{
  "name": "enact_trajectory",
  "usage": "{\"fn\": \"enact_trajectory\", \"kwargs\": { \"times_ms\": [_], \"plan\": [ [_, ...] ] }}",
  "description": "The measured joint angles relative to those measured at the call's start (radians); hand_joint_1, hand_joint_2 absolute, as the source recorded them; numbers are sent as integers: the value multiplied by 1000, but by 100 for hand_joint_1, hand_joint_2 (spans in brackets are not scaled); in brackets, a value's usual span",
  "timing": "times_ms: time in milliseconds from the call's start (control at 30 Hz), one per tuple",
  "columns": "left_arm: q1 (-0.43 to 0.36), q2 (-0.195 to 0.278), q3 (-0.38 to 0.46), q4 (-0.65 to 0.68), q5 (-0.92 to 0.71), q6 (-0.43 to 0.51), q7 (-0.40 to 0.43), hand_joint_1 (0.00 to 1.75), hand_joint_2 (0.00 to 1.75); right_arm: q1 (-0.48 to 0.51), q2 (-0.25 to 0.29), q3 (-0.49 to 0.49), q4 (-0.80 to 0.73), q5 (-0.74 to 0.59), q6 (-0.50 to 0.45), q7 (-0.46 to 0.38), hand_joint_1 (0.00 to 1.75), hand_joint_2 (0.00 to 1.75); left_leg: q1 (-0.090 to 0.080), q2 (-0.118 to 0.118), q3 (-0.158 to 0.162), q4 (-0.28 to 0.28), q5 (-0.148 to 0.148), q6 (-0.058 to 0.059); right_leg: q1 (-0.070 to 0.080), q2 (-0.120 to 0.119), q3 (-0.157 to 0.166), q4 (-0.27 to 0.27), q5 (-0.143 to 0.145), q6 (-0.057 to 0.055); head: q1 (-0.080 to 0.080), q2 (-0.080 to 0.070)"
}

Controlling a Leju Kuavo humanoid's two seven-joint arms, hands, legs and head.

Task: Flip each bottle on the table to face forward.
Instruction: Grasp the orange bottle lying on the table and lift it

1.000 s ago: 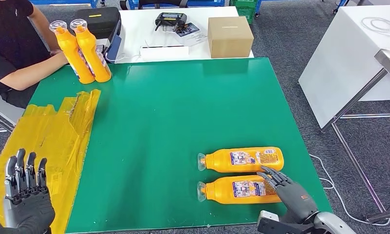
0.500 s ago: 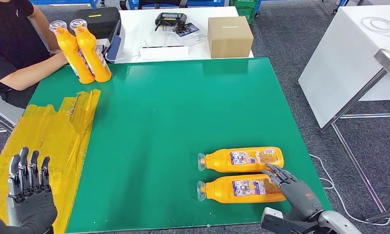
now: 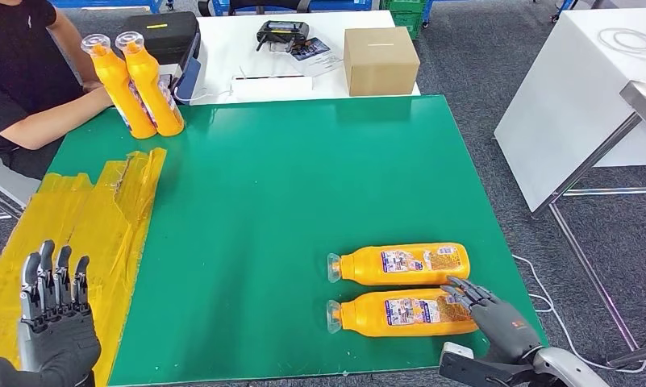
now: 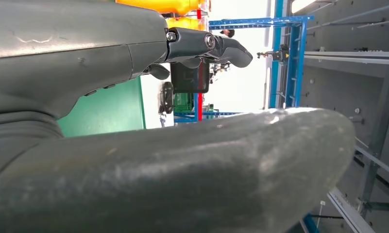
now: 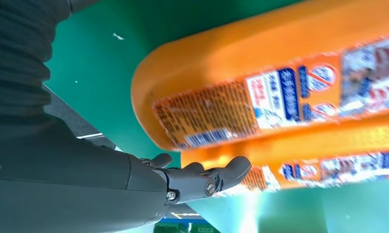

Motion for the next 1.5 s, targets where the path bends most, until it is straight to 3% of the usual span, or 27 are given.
{"fn": "enact_trajectory", "kwargs": {
  "times_ms": [133, 267, 367, 467, 533, 900, 967, 1100, 1367, 1500],
  "plan": [
    [-5, 1, -10, 4, -1, 1, 0, 0, 0, -13, -7, 8, 24, 9, 15, 4, 3, 175, 0, 0, 0, 0, 0, 0, 0, 0, 0, 0, 0, 0, 0, 0],
    [-13, 6, -20, 16, -1, 1, 1, 0, 0, -46, -9, 31, 68, 20, 40, 7, 53, 175, 0, 0, 0, 0, 0, 0, 0, 0, 0, 0, 0, 0, 0, 0],
    [-23, 13, -30, 27, 0, 3, 1, 0, 0, -86, -12, 63, 114, 24, 56, 6, 72, 175, 0, 0, 1, 0, 0, 0, 0, 0, 0, 0, 0, 0, 0, 0],
    [-30, 21, -43, 37, 1, 9, 7, 0, 0, -136, -8, 101, 167, 42, 57, 6, 119, 175, 0, 1, 2, 0, 0, 0, 0, 0, 1, 0, 0, 0, 0, 0],
    [-35, 26, -52, 43, 3, 16, 13, 0, 0, -173, 6, 130, 214, 70, 45, 5, 138, 175, 1, 3, 5, 0, 0, 0, 1, 2, 3, 0, 0, 0, 0, 0],
    [-50, 45, -94, 65, 19, 23, 26, 0, 0, -321, 111, 237, 411, 133, 12, 4, 135, 175, 3, 19, 32, -1, -15, 2, 3, 19, 15, -1, -4, 1, 0, 0],
    [-51, 46, -96, 67, 20, 24, 27, 0, 0, -331, 118, 244, 425, 135, 9, 2, 141, 175, 3, 21, 35, -1, -15, 1, 3, 22, 17, -1, -4, 1, 1, 0],
    [-55, 50, -96, 69, 23, 24, 28, 0, 0, -344, 123, 253, 442, 133, 9, 1, 171, 175, 3, 23, 40, -1, -17, 1, 3, 25, 21, -2, -4, 1, 0, 0],
    [-62, 60, -110, 78, 37, 29, 36, 0, 0, -354, 129, 258, 467, 80, 8, -17, 175, 175, 3, 23, 52, -1, -23, 2, 4, 26, 34, -3, -9, 2, 1, 0],
    [-68, 66, -118, 81, 42, 31, 41, 0, 0, -341, 136, 250, 466, -54, 3, -82, 175, 175, 4, 22, 55, -1, -24, 1, 4, 25, 37, -3, -11, 3, 0, 0]
  ]
}}
